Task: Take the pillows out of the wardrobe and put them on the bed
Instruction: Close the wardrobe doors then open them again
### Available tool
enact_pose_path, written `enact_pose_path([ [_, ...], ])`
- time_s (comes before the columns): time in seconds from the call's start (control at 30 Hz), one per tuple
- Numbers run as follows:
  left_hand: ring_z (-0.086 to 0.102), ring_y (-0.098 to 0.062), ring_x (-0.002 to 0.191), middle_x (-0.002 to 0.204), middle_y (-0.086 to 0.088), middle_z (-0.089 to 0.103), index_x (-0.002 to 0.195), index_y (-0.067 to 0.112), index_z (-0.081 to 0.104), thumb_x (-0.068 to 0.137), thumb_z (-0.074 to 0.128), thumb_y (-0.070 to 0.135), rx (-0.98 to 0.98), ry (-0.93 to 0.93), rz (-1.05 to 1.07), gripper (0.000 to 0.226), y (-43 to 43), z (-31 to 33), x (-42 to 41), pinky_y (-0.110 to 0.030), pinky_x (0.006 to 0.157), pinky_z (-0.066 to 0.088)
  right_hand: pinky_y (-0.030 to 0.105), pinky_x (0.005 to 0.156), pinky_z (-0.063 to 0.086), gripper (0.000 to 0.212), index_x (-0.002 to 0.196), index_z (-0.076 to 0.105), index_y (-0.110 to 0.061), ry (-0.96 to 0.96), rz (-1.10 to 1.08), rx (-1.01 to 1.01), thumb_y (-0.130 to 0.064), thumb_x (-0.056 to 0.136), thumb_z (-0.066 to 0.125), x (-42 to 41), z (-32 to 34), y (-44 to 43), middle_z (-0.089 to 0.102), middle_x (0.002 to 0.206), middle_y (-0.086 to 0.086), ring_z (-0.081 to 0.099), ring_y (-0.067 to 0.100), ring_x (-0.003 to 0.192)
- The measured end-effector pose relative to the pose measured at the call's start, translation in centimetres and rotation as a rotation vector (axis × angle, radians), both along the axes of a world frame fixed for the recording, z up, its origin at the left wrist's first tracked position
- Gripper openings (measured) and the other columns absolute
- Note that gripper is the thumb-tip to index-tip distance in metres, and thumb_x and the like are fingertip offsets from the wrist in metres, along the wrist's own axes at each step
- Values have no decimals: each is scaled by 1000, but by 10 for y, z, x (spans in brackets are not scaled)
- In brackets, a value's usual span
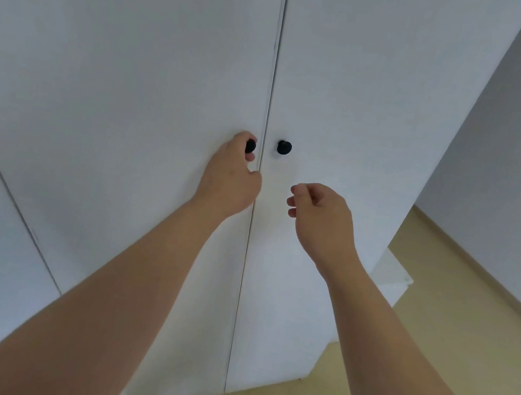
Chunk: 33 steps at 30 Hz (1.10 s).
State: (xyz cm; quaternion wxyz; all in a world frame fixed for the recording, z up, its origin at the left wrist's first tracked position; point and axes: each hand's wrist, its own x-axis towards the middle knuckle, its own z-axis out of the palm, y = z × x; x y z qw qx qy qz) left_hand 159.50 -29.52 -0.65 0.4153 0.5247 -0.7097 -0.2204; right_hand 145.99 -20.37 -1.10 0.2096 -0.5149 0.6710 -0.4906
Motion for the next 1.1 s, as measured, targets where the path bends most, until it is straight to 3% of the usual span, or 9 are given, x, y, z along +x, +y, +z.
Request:
enact_pose_path([
  [0.13, 60, -11, 88, 109, 2, 65, 122, 21, 56, 84, 48, 1, -66, 41, 11, 44, 22, 0, 5, -26, 82, 49, 39, 89, 57, 24, 103, 70, -24, -41, 35, -38, -33, 99, 48, 1, 3, 6, 74, 95, -10, 70, 13, 94],
  [0.23, 60, -9, 78, 99, 3, 65, 112, 22, 58, 82, 54, 1, -127, 101, 10, 37, 47, -7, 6, -22, 78, 49, 37, 99, 53, 30, 121, 69, -24, -90, 100, -71, -35, 97, 53, 2, 0, 11, 73, 109, -13, 68, 7, 105],
  [0.37, 61, -12, 74, 91, 8, 65, 103, 23, 60, 87, 62, 11, -206, 125, 51, 20, 83, -13, 13, -25, 74, 50, 28, 109, 45, 40, 139, 58, -24, -211, 378, -83, -32, 100, 57, 11, 7, 21, 66, 128, -16, 61, -3, 117],
  [0.47, 62, -10, 75, 83, 10, 66, 96, 23, 62, 94, 61, 21, -210, 179, 25, 4, 101, -11, 22, -25, 73, 51, 37, 108, 48, 43, 134, 63, -22, -269, 490, -122, -38, 95, 60, 15, 7, 21, 72, 124, -7, 65, 8, 119],
  [0.6, 64, -16, 70, 72, -3, 67, 88, 17, 63, 99, 50, 18, -224, 332, 4, 18, 131, -11, 37, -32, 72, 54, 56, 100, 52, 23, 107, 77, -19, -236, 580, -122, -34, 94, 65, 12, 11, 31, 73, 107, 18, 65, 14, 93],
  [0.73, 55, -34, 63, 63, -8, 58, 77, 14, 60, 96, 43, 14, -237, 497, -31, 26, 167, -13, 63, -32, 64, 48, 47, 103, 52, 23, 112, 78, -10, -289, 846, -71, -22, 94, 69, 20, 19, 56, 78, 110, 8, 71, 26, 109],
  [0.97, 33, -20, 46, 50, 2, 40, 58, 18, 47, 87, 40, 12, -256, 811, 108, 31, 242, -12, 130, -29, 49, 28, 41, 95, 57, 17, 95, 82, -9, -359, 1094, -98, -11, 78, 84, 101, 16, 104, 81, 93, 8, 76, 19, 89],
  [1.1, 15, -28, 64, 54, -1, 24, 53, 17, 44, 87, 43, 13, -191, 1113, 243, 35, 276, -11, 169, -33, 58, 24, 26, 70, 55, 14, 88, 84, -13, -120, 1071, -340, -23, 79, 86, 164, 11, 127, 75, 79, 6, 70, 11, 70],
])
